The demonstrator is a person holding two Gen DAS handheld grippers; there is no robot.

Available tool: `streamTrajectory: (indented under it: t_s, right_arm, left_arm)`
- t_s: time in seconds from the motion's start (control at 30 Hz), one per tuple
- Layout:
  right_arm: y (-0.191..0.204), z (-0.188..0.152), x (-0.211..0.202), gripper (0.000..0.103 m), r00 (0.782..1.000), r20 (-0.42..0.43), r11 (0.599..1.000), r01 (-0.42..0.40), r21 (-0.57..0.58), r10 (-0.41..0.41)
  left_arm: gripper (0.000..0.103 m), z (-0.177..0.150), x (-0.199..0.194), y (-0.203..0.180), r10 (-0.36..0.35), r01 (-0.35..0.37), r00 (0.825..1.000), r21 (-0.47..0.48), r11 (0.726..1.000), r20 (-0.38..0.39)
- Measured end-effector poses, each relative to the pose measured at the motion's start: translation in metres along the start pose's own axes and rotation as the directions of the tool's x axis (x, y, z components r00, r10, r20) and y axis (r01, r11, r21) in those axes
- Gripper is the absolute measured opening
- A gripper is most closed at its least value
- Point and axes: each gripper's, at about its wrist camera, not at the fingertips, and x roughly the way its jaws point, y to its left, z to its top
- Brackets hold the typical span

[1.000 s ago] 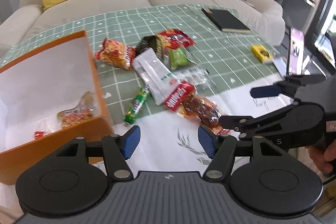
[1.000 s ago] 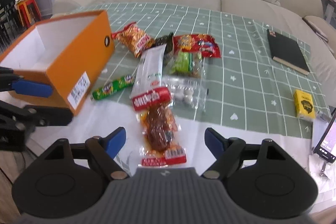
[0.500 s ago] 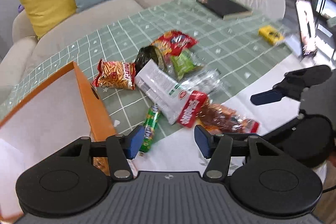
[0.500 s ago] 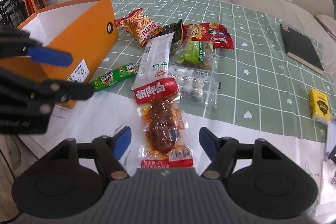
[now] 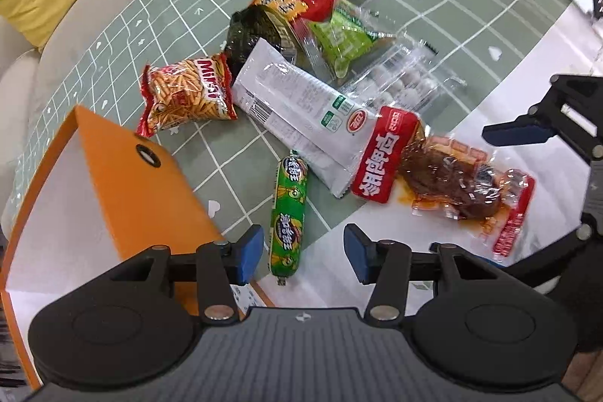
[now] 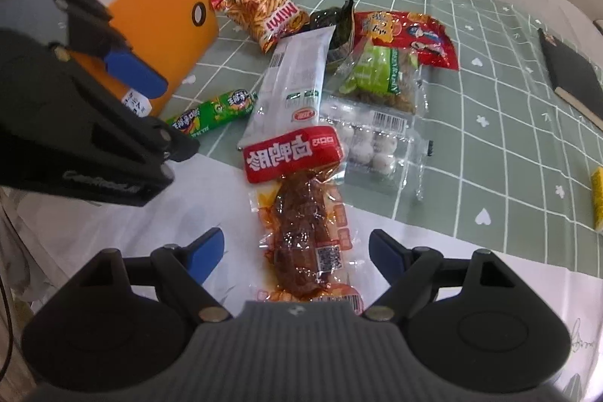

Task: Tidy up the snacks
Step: 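Grasp the green sausage stick with the left gripper while the right grasps the red-labelled meat bag, then carry the sausage and meat bag together over the orange box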

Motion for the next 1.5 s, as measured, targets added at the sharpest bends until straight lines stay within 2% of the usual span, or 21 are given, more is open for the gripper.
streamTrajectory:
  t_s: [0.1, 0.2, 0.27, 0.47, 0.63, 0.67, 1.03, 1.23, 1.5]
  right_arm:
    - [0.0, -0.001, 0.006, 0.075, 1.0, -0.015, 1.0, 0.011, -0.017, -0.012]
    - [0.0, -0.003, 0.007, 0.072, 1.0, 0.0, 0.999, 0.029, -0.034, -0.029]
    - [-0.004, -0.004, 0.005, 0.063, 0.999, 0.01, 0.999, 0.038, -0.022, -0.038]
    - [-0.012, -0.007, 0.001, 0.062, 0.998, 0.021, 0.999, 0.052, -0.002, -0.052]
    - [-0.011, -0.006, -0.001, 0.061, 0.998, 0.018, 0.999, 0.053, 0.002, -0.053]
    - [-0.011, -0.006, -0.001, 0.061, 0.998, 0.017, 0.999, 0.053, 0.003, -0.053]
    - [-0.018, -0.005, -0.009, 0.06, 1.0, 0.02, 0.996, -0.008, 0.088, 0.006]
    - [-0.02, -0.003, -0.018, 0.059, 0.998, 0.038, 0.988, -0.051, 0.143, 0.046]
    - [-0.019, 0.001, -0.037, 0.059, 0.996, 0.075, 0.984, -0.064, 0.167, 0.052]
  left_arm:
    - [0.059, 0.005, 0.012, -0.005, 0.027, -0.026, 0.999, 0.042, 0.999, -0.028]
    - [0.059, 0.01, 0.022, -0.005, 0.024, -0.021, 0.998, 0.045, 0.999, -0.062]
    - [0.059, 0.012, 0.028, -0.004, 0.02, -0.017, 0.996, 0.034, 0.999, -0.081]
    - [0.059, 0.019, 0.037, 0.008, -0.005, 0.004, 0.996, -0.01, 1.0, -0.089]
    - [0.038, 0.02, 0.04, 0.017, -0.071, 0.065, 0.993, -0.064, 0.996, -0.089]
    - [0.027, 0.019, 0.039, 0.017, -0.061, 0.056, 0.994, -0.064, 0.996, -0.089]
    - [0.024, 0.004, 0.032, 0.027, -0.114, 0.106, 0.993, -0.192, 0.976, -0.033]
    - [0.024, -0.004, 0.013, 0.027, -0.122, 0.125, 0.992, -0.238, 0.963, 0.027]
    - [0.024, -0.013, -0.02, 0.032, -0.129, 0.155, 0.985, -0.275, 0.949, 0.111]
